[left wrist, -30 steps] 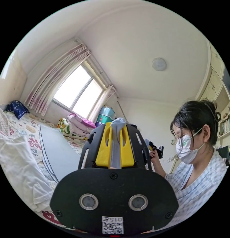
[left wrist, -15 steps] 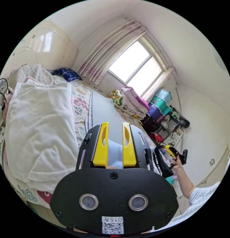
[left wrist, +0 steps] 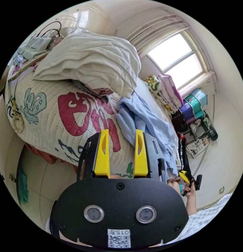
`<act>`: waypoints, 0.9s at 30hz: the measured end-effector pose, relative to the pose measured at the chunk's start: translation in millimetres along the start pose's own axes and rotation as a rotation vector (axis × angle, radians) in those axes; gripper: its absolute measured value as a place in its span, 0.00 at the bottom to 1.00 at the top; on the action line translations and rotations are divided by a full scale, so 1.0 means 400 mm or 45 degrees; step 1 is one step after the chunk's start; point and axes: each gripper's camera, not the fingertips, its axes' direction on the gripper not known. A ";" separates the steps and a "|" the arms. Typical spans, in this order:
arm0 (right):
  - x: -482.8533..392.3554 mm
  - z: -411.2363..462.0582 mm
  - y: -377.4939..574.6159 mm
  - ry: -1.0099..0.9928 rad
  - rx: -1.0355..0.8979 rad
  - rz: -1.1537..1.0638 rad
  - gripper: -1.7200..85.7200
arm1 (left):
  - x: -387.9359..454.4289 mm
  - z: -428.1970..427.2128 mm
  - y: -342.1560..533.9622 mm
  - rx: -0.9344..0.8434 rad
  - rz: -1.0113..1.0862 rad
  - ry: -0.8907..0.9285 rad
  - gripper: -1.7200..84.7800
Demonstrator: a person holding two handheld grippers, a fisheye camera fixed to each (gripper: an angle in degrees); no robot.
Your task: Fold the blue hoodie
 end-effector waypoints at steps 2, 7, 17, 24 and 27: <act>-0.001 0.011 -0.009 -0.024 -0.033 0.011 0.15 | 0.032 0.002 -0.012 -0.048 0.055 -0.025 0.19; -0.034 0.030 -0.027 -0.030 -0.080 -0.017 0.13 | 0.053 0.003 -0.022 -0.111 0.008 0.083 0.16; -0.073 -0.051 -0.024 0.058 0.027 -0.069 0.07 | 0.088 0.008 -0.026 -0.037 -0.093 0.098 0.12; -0.062 -0.078 -0.030 0.052 0.056 -0.051 0.07 | -0.013 0.000 -0.103 0.017 -0.278 0.232 0.08; -0.064 -0.092 -0.038 0.059 0.063 -0.066 0.07 | 0.036 -0.049 -0.109 0.043 -0.150 0.149 0.04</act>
